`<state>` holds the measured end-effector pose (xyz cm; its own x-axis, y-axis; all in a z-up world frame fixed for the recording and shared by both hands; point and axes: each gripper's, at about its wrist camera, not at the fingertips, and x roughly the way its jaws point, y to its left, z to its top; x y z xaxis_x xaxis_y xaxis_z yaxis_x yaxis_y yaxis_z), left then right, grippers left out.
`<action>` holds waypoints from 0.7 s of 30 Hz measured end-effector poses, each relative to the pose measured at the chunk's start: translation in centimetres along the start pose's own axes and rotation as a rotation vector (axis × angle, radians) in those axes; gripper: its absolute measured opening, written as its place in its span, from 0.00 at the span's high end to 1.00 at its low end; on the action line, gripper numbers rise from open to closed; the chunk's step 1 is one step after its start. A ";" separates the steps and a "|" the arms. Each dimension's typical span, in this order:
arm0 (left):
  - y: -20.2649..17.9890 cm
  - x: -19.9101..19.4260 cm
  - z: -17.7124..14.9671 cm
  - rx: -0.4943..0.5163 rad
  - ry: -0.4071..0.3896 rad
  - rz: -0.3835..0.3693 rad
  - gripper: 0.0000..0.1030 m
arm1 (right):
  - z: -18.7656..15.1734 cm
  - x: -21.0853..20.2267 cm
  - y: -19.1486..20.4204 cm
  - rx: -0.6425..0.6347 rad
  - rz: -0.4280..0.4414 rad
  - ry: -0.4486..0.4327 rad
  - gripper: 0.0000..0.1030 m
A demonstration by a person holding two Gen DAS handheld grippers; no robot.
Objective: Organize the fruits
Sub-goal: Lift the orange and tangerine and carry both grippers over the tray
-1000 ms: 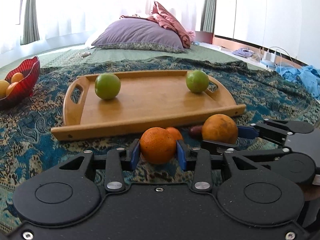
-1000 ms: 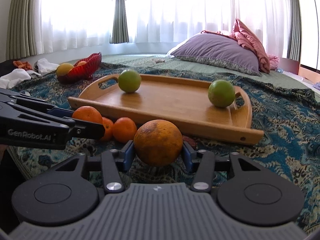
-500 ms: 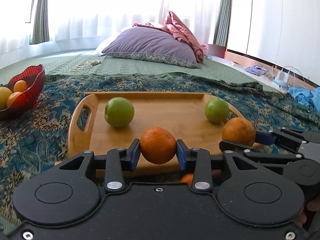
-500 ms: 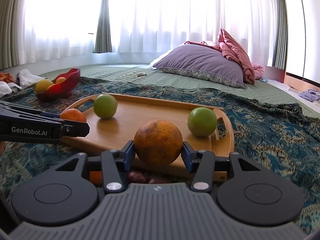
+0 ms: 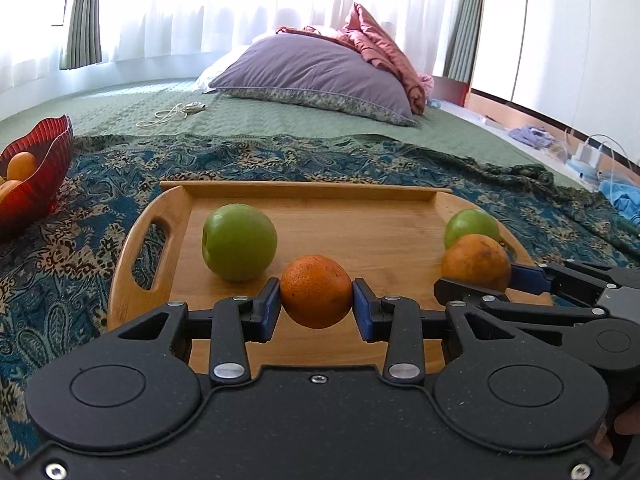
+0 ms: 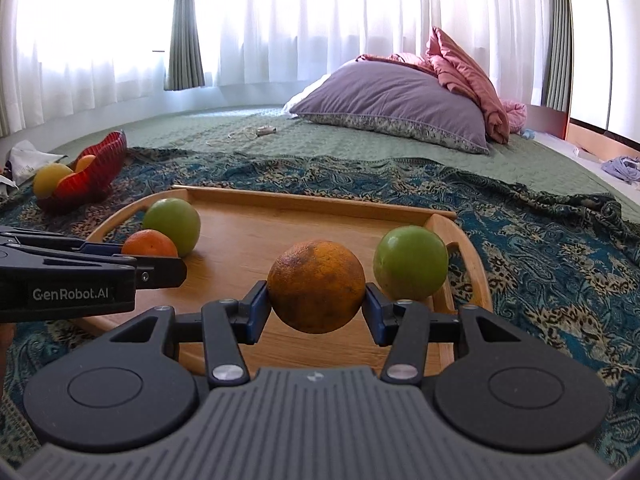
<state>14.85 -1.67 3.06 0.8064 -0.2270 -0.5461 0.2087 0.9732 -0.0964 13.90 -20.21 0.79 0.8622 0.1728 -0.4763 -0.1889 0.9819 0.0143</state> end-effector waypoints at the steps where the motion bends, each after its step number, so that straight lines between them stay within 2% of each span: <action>1: 0.1 0.4 0.0 0.001 0.005 0.006 0.65 | 0.0 0.3 0.0 0.004 -0.004 0.006 0.48; 8: 0.2 1.9 -0.1 0.008 0.028 0.026 0.65 | -0.2 1.7 -0.6 0.040 -0.020 0.043 0.48; 21: -0.7 2.6 -0.5 0.037 0.026 0.019 0.65 | -0.3 2.3 -0.8 0.063 -0.019 0.055 0.48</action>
<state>16.55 -2.92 1.32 0.7959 -0.2069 -0.5690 0.2144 0.9752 -0.0548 15.84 -20.62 -0.56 0.8379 0.1509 -0.5246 -0.1410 0.9882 0.0591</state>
